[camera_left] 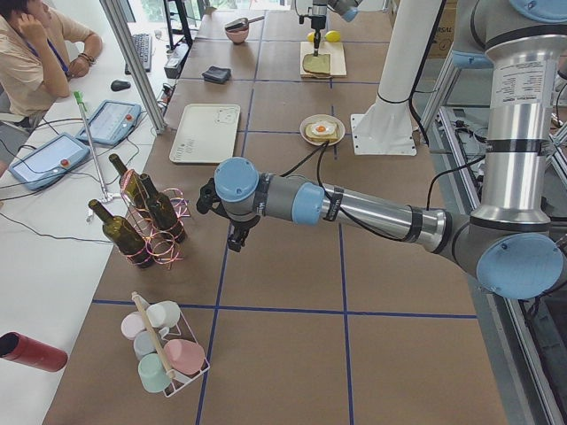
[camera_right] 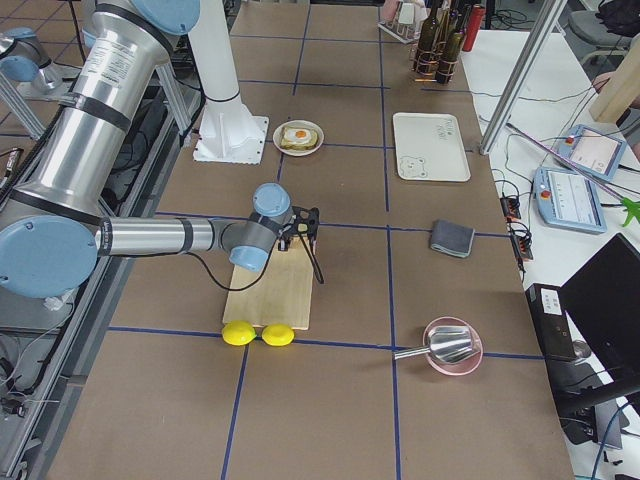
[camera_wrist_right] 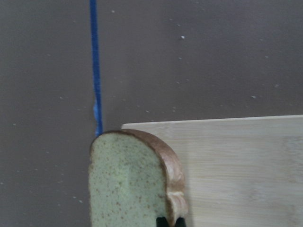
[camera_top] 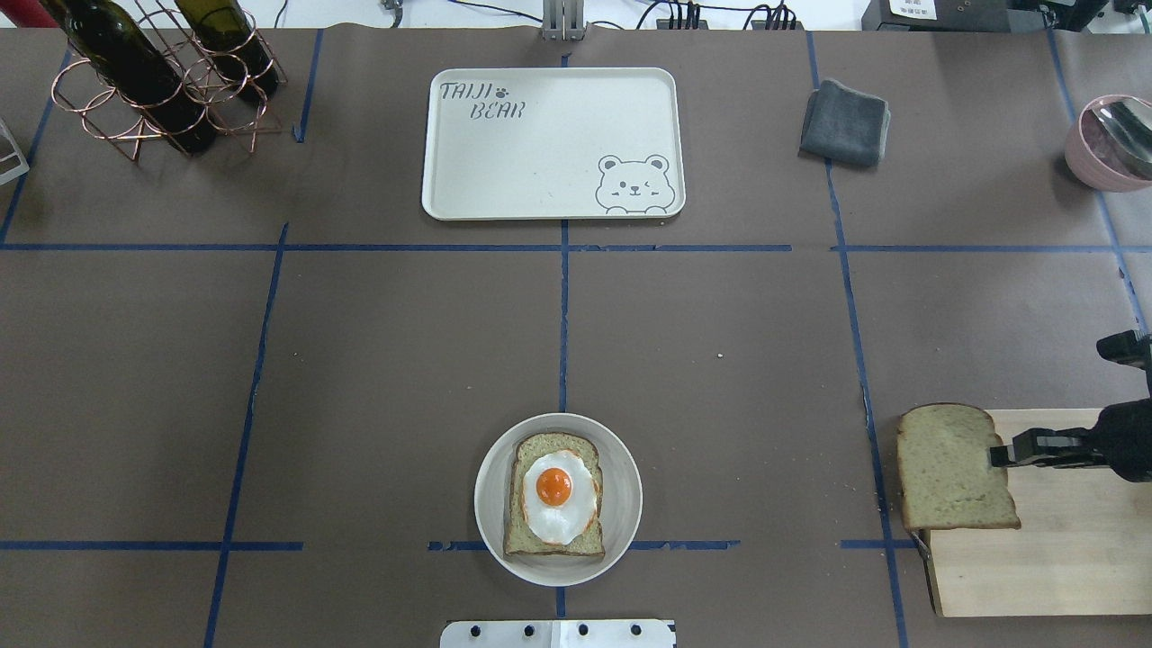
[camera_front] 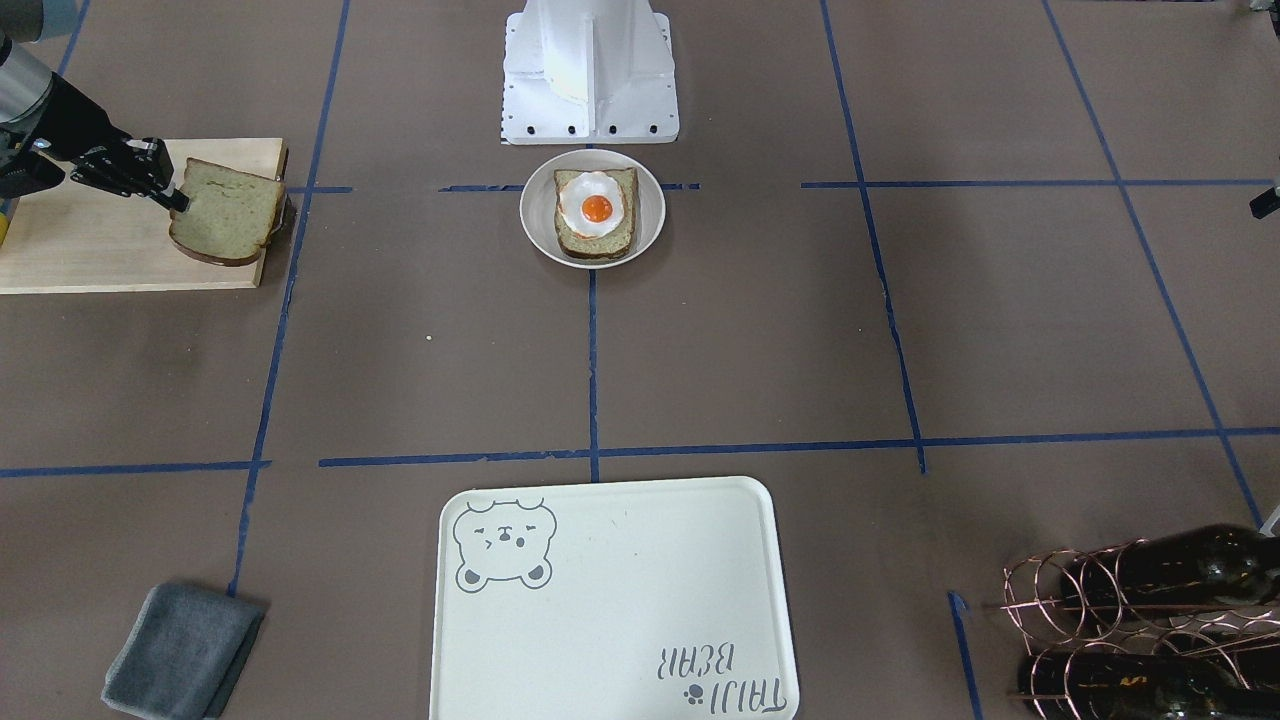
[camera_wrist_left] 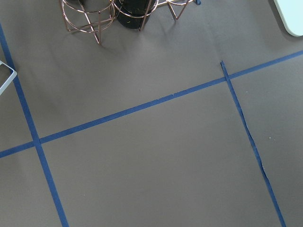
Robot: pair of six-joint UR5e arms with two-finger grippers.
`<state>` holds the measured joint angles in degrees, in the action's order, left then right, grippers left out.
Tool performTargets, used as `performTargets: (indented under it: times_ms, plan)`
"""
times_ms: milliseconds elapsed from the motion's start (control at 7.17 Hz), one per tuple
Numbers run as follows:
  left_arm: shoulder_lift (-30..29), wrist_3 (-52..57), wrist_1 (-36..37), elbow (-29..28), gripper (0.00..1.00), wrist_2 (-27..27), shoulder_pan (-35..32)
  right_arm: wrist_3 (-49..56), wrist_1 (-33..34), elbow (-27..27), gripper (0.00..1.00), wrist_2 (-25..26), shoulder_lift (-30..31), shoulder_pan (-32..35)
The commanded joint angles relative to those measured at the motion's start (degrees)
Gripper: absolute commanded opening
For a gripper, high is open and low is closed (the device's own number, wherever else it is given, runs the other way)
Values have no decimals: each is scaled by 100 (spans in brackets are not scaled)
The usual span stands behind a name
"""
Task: Make sandwich and place on tray
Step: 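Grasp the bread slice edge with the right gripper and lift it, then carry the bread slice over the plate and lay it on the egg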
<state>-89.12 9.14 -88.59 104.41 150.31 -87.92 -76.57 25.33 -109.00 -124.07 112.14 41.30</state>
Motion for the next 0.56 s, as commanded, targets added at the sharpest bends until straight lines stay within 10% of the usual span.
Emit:
performTargets:
  times_ms: [0, 419]
  plan:
    - [0, 0, 0, 0, 100, 7, -6, -1338, -160, -78, 0, -152, -1206, -156]
    - [0, 0, 0, 44, 100, 7, -6, -2169, -63, 306, 0, 362, -2779, -1260]
